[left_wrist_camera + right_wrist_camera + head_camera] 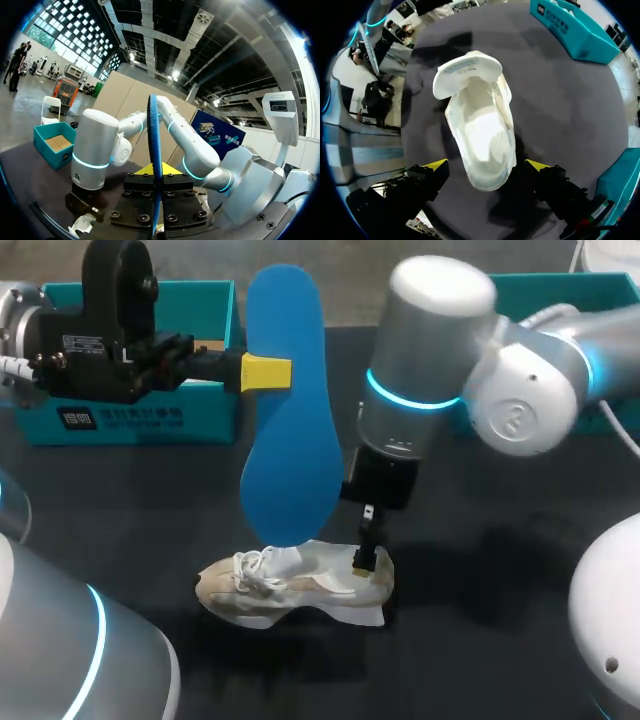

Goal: Take the shoe out of the shoebox, open the shoe tongue, remove and reinsert the insole, then place the shoe into the shoebox

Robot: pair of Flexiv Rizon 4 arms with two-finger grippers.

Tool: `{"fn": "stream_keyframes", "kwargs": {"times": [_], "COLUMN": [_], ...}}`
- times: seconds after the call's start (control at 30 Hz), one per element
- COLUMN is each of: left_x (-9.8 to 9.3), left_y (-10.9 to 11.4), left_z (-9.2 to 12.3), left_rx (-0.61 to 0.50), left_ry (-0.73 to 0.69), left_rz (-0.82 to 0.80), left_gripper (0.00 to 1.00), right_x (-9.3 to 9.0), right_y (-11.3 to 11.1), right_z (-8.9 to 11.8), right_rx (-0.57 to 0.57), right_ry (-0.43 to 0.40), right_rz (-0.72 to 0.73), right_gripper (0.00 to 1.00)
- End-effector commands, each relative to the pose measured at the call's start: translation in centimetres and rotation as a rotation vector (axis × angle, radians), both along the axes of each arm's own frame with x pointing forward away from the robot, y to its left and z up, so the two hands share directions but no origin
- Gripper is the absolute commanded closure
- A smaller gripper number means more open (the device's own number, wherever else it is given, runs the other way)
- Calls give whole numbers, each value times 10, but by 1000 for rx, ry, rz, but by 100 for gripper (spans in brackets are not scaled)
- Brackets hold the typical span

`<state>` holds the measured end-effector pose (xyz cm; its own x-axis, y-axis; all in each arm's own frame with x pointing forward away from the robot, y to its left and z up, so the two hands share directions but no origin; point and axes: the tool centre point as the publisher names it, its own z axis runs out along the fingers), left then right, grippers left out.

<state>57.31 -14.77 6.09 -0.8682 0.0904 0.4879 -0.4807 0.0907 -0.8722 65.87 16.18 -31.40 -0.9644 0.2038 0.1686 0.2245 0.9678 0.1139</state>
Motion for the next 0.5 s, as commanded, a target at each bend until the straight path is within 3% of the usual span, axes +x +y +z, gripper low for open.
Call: {"fn": "stream_keyframes", "kwargs": {"times": [0.03, 0.5], "left_x": [-1, -1], "left_y": [0, 0], "left_z": [-1, -1], "left_rx": [2, 2], "left_ry": [1, 1], "left_rz": [1, 1], "left_gripper": [100, 100], "right_x": [0, 3], "right_y": [5, 7], "right_z": [-2, 1], "right_rx": [-106, -95], "right_ry": [18, 4], "right_rz": [18, 44], "right_gripper": [0, 0]}}
